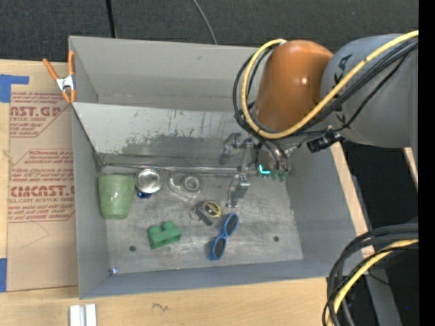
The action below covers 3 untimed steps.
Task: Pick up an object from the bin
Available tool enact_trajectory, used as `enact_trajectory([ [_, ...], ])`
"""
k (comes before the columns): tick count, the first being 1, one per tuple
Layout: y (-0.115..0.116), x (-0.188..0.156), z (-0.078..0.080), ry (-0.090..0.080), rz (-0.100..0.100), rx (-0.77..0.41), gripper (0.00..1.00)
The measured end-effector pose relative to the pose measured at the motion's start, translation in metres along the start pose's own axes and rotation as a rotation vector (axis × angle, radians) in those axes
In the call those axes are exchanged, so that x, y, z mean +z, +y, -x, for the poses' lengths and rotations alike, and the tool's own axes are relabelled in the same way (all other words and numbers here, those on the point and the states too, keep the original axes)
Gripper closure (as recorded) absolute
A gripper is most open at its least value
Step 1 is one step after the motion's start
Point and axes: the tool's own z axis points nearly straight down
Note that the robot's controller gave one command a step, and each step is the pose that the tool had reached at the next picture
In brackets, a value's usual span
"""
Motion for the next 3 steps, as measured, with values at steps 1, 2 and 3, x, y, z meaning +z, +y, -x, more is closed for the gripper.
enact_trajectory([
  [1, -0.018, 0.113, -0.003, -0.009, -0.001, -0.308, 0.00],
  [2, -0.019, 0.111, -0.003, -0.004, -0.001, -0.308, 1.00],
  [3, 0.038, -0.052, -0.015, -0.015, -0.002, -0.612, 1.00],
])
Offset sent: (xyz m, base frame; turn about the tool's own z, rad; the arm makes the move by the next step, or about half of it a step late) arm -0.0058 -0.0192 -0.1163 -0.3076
